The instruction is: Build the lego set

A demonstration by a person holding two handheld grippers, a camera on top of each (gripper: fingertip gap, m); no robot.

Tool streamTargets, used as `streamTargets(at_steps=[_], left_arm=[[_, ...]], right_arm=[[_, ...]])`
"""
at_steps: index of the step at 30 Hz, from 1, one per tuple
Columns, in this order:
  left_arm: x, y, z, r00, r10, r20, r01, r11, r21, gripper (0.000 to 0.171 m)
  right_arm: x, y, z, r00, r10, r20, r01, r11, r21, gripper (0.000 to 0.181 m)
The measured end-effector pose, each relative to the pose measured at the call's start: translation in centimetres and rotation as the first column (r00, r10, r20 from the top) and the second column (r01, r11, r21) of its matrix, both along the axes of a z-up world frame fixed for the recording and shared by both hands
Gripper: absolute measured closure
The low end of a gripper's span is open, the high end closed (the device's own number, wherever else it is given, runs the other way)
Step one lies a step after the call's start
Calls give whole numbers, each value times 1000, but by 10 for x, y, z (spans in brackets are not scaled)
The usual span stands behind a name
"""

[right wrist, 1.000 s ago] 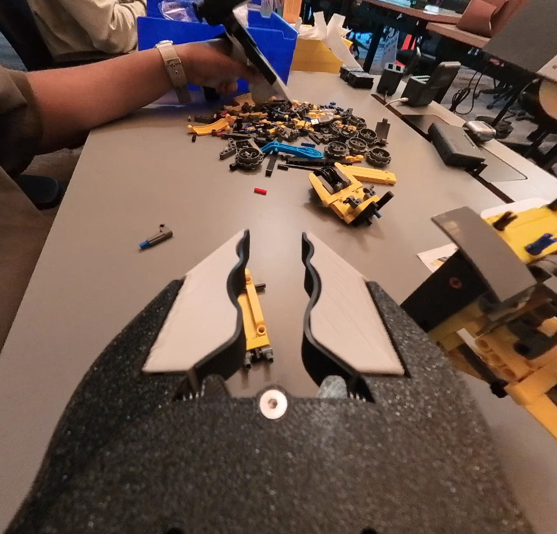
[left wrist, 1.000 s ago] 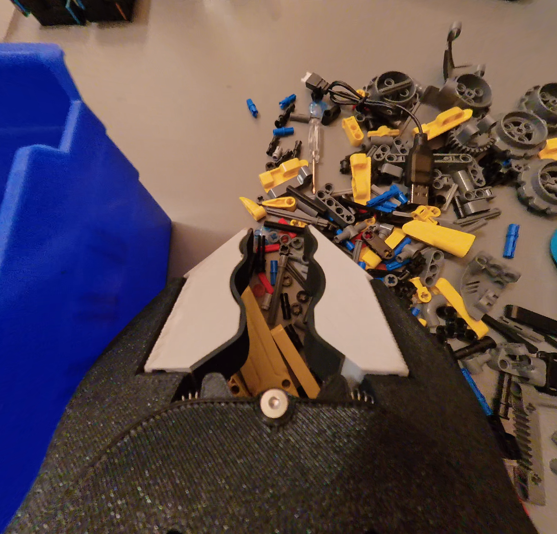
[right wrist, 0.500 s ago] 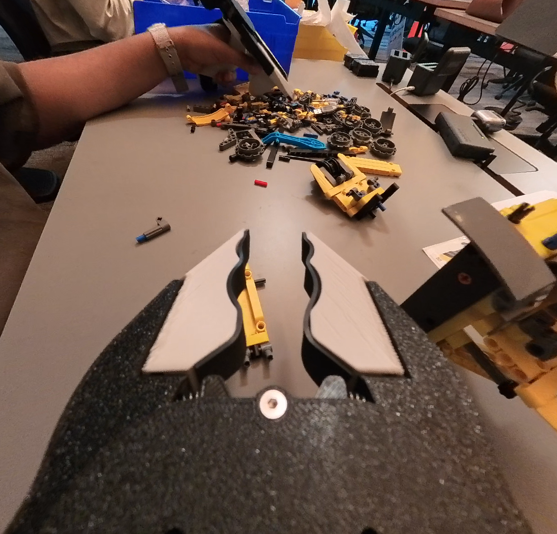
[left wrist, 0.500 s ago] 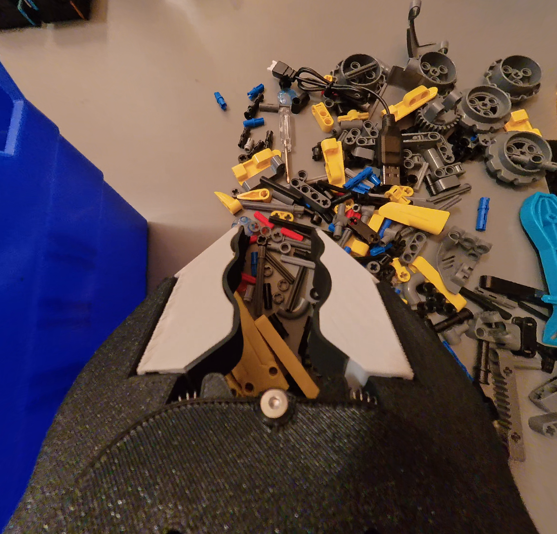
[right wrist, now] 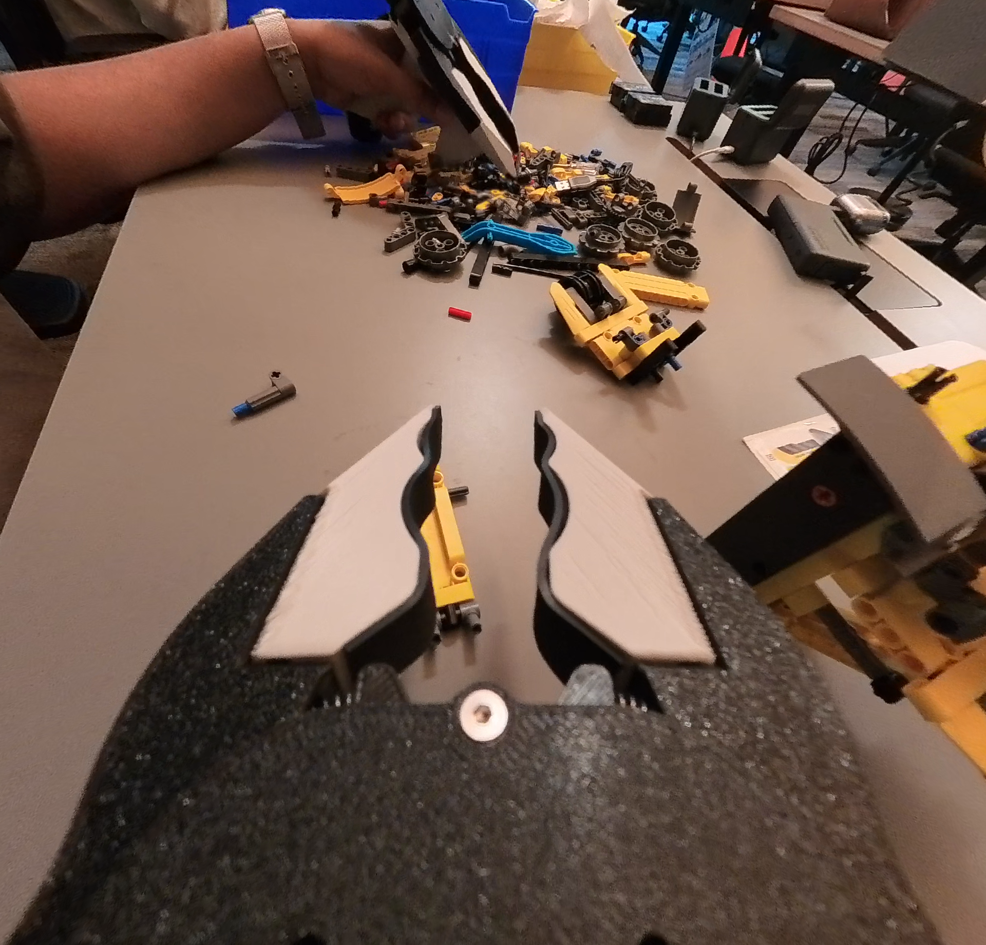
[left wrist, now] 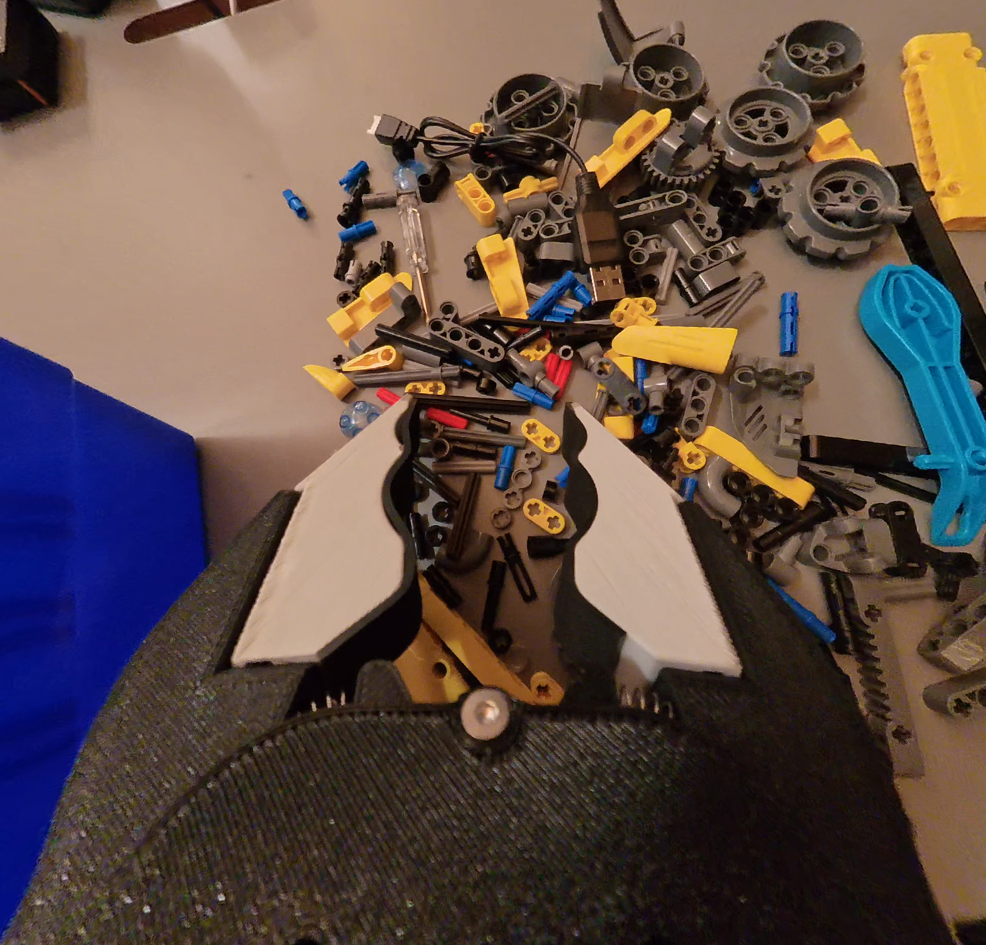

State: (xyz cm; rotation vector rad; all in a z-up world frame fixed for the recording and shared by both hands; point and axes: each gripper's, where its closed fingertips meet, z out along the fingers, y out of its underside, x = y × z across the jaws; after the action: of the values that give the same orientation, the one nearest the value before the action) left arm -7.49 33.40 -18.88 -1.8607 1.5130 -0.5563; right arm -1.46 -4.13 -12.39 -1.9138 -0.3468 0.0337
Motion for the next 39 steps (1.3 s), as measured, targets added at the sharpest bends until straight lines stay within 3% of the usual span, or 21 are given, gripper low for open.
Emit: streamTargets(at_steps=[19, 29, 34, 39], left_arm=[[1, 3, 0, 999, -8, 31, 11, 996, -85, 121], [-1, 3, 1, 999, -25, 31, 26, 999, -28, 146], [0, 0, 2, 998, -49, 39, 51, 998, -40, 120], [5, 7, -3, 998, -64, 13, 64, 996, -63, 114]], right_arm=[[-2, -1, 0, 1000, 4, 21, -4, 1000, -4, 147], [-3, -1, 2, 999, 3, 35, -3, 1000, 3, 147], [-3, -2, 4, 999, 1, 39, -1, 1000, 9, 147], [-4, -2, 4, 999, 3, 38, -3, 1000, 11, 147]])
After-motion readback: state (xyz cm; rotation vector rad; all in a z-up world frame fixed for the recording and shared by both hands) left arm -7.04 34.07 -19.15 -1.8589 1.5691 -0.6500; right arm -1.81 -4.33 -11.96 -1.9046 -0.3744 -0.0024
